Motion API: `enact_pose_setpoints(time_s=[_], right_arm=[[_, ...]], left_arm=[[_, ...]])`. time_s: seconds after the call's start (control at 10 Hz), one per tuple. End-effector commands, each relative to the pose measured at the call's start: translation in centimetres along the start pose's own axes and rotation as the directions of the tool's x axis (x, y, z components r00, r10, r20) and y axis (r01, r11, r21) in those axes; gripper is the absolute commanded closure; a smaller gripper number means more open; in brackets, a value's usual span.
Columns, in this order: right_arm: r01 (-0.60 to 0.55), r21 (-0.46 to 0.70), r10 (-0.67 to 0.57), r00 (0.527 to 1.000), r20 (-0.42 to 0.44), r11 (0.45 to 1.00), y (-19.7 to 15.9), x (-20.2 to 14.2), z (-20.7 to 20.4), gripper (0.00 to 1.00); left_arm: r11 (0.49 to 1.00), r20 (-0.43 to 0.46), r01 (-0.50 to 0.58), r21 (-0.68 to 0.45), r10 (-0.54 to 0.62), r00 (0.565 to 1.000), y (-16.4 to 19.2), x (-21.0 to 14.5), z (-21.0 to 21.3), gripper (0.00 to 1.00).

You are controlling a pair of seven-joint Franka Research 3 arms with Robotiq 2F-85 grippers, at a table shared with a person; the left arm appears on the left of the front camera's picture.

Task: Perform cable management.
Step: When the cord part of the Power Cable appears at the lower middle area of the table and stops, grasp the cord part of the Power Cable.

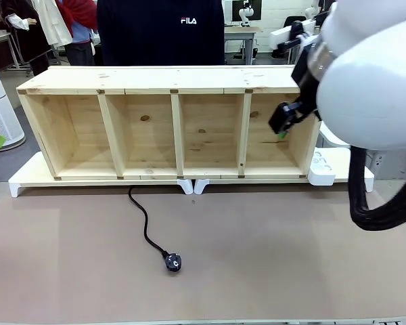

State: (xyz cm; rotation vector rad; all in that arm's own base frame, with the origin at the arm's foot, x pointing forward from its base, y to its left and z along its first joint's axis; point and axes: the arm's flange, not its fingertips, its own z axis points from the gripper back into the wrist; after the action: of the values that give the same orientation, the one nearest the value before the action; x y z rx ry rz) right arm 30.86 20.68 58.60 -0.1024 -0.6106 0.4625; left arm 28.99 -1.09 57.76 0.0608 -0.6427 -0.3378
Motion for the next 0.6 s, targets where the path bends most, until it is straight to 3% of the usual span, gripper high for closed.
enact_pose_setpoints(time_s=[0.0,0.2,0.5], right_arm=[[0.026,0.108,-0.023,0.999,-0.03,0.994,2.7,1.4,-0.7,0.0],[-0.02,0.174,0.027,0.999,-0.038,0.985,7.0,1.9,-2.3,0.0],[-0.1,0.178,0.107,0.994,-0.03,0.979,12.4,2.0,-5.2,0.0]], left_arm=[[1.0,0.004,-0.017,0.001,0.017,1.0,0.0,0.0,0.0,0.0],[1.0,0.004,-0.017,0.001,0.017,1.0,0.0,0.0,0.0,0.0],[1.0,0.004,-0.017,0.001,0.017,1.0,0.0,0.0,0.0,0.0]])
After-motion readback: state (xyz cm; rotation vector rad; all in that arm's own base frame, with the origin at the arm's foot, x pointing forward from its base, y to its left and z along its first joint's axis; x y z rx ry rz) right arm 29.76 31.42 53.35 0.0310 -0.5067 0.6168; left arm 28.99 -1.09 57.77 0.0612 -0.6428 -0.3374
